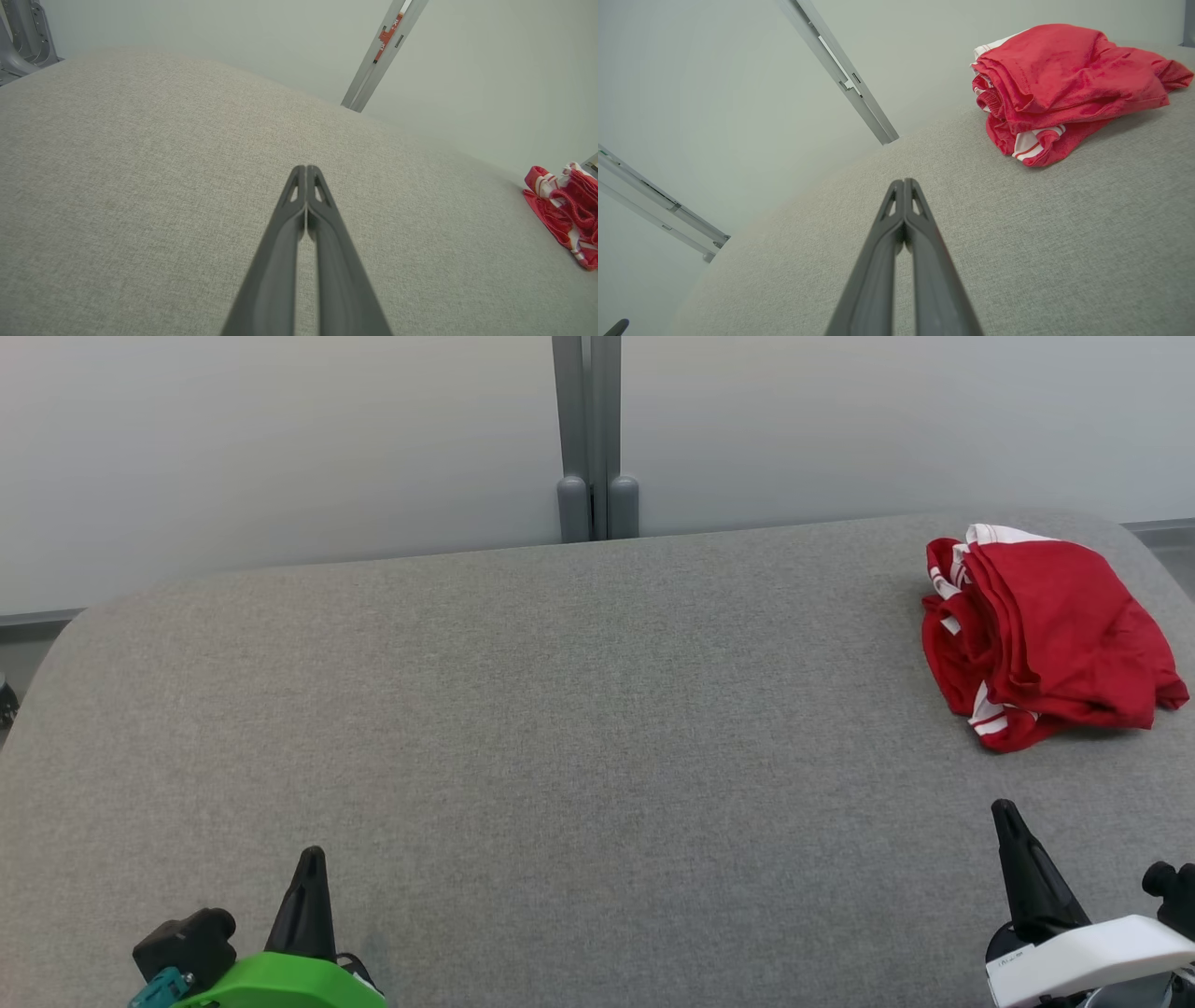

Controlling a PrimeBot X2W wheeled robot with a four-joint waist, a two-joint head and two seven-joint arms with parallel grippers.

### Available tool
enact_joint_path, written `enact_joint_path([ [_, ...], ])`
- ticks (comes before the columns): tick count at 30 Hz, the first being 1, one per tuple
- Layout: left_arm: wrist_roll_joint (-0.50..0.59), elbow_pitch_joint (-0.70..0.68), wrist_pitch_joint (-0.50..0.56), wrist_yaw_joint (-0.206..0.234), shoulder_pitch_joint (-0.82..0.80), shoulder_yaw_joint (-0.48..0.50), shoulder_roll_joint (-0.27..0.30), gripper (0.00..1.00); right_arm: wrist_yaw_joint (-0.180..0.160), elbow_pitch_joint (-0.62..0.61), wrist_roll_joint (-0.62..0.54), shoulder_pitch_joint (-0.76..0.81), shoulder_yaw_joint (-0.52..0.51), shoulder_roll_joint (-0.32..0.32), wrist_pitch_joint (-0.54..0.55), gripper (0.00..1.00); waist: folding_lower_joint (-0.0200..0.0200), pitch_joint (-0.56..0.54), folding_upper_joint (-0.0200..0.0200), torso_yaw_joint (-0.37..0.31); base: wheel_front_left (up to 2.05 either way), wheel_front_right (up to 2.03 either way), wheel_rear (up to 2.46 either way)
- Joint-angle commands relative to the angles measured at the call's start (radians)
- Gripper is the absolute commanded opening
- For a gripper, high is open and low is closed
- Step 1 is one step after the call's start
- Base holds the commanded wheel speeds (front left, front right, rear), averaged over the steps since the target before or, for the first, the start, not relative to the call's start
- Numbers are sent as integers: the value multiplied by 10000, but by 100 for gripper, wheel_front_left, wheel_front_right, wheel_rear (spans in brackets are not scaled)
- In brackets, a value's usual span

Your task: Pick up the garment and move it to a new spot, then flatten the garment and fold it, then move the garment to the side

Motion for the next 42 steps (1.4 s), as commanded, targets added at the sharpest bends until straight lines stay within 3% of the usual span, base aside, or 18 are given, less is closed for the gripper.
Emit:
enact_joint_path([
  [1, -391, -93, 55, -101, -359, 163, -9, 0, 4, -21, 392, -326, -46, -38, 42, 0, 0, 3, 0, 1, 0, 0, 0],
  [42, -5317, 307, 1159, -1224, -1049, 1520, -483, 0, 4, 1378, 5323, -1641, -89, 183, 601, 0, 0, 108, 0, 34, 0, 0, 0],
])
